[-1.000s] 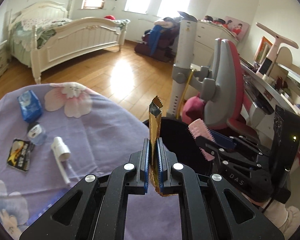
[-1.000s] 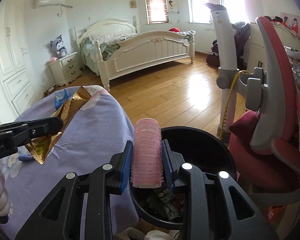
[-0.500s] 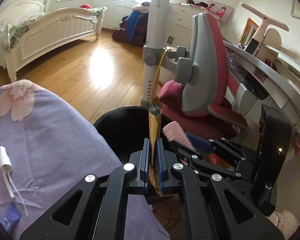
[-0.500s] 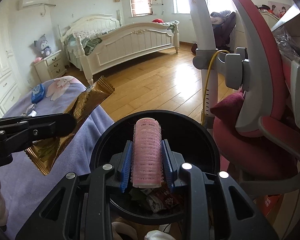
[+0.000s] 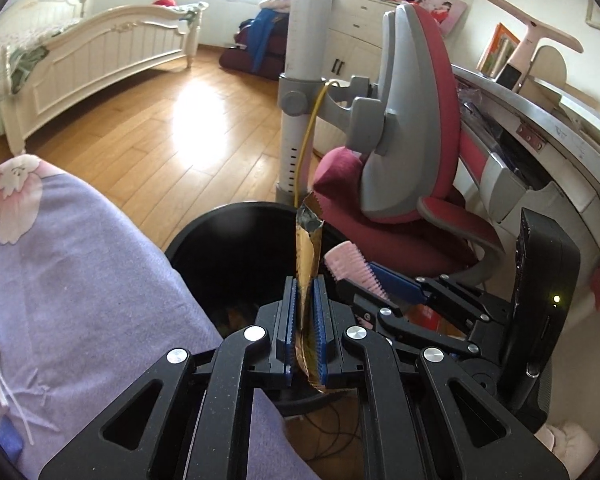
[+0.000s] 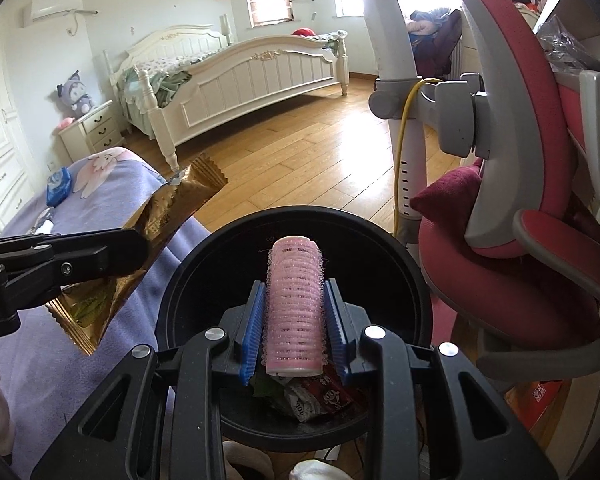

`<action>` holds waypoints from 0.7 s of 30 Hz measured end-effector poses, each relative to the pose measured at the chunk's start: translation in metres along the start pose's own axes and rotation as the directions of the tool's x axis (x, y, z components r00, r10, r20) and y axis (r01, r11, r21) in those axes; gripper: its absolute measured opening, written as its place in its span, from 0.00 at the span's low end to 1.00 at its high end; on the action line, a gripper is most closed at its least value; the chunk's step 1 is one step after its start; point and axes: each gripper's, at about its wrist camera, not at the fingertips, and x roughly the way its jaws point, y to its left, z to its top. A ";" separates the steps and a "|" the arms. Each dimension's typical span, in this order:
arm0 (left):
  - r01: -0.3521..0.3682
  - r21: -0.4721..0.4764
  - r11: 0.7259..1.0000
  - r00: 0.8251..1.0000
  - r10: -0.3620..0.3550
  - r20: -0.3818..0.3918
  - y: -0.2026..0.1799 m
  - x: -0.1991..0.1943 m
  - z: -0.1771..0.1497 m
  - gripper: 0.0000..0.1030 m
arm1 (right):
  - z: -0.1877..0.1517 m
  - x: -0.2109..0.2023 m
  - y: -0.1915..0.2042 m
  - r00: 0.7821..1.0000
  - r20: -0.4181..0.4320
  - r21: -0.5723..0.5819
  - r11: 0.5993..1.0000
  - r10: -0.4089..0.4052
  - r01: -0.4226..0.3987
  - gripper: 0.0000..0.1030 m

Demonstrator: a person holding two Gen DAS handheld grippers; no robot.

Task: Collect trash
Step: 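Carry the gold wrapper and pink roller over the bin and open both tools, then move both open tools back over the table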

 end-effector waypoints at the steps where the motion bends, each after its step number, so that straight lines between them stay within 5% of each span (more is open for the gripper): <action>1: -0.009 0.001 1.000 1.000 0.009 0.002 0.000 -0.001 0.000 0.25 | 0.000 0.000 0.000 1.000 -0.002 0.002 1.000 -0.001 0.001 0.40; 2: -0.021 0.001 1.000 1.000 0.021 0.009 -0.001 -0.002 0.000 0.31 | 0.001 0.000 -0.001 1.000 -0.006 0.008 1.000 0.006 -0.006 0.52; 4: -0.047 0.002 0.999 0.998 0.047 0.029 0.000 -0.007 0.000 0.51 | 0.001 -0.001 -0.003 1.000 -0.001 0.019 1.000 0.009 -0.009 0.60; 14: -0.121 -0.022 0.992 0.989 0.123 0.079 0.019 -0.046 -0.003 0.60 | 0.003 -0.010 0.014 0.999 0.010 -0.009 0.999 0.031 -0.031 0.60; 21: -0.229 -0.081 0.970 0.967 0.236 0.095 0.061 -0.091 -0.024 0.64 | 0.007 -0.016 0.037 0.997 0.021 -0.047 0.996 0.072 -0.071 0.60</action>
